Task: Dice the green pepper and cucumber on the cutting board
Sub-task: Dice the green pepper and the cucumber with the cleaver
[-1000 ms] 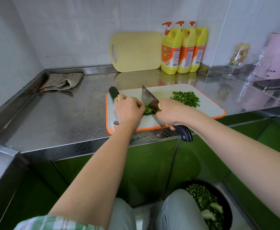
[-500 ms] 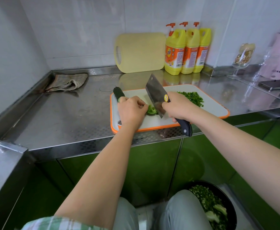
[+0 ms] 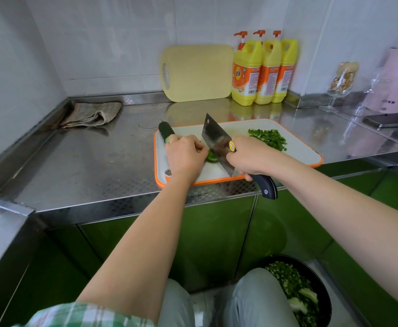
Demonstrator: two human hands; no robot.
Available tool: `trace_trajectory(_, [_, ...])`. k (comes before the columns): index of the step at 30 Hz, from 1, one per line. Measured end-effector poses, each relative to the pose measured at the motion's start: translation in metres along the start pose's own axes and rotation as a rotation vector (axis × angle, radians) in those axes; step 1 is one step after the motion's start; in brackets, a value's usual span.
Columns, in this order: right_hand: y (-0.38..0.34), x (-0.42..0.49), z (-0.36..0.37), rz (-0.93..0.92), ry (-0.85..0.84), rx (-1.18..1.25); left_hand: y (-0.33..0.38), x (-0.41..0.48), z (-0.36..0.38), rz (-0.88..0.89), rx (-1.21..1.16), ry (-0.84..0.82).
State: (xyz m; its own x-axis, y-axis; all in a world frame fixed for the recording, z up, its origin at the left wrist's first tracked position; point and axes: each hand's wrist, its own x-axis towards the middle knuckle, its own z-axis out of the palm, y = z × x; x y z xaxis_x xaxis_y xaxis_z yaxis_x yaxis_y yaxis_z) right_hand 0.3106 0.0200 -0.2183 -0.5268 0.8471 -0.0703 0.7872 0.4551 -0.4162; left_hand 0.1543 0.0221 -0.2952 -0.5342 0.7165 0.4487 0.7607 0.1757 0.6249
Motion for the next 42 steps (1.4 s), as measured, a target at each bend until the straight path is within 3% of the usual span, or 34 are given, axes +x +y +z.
trace_trajectory(6, [-0.015, 0.007, -0.003, 0.027, -0.067, -0.139, 0.001, 0.000, 0.000, 0.019, 0.039, -0.014])
trace_trajectory(13, [-0.024, 0.024, 0.006, 0.054, -0.081, -0.118, 0.002, -0.003, -0.003, 0.002, 0.000, -0.030])
trace_trajectory(25, [0.010, 0.015, 0.000, -0.003, 0.077, 0.233, 0.001, -0.002, -0.004, 0.015, -0.013, -0.014])
trace_trajectory(42, [-0.004, 0.002, -0.002, -0.010, 0.001, 0.009, -0.002, 0.001, 0.002, 0.003, 0.030, -0.015])
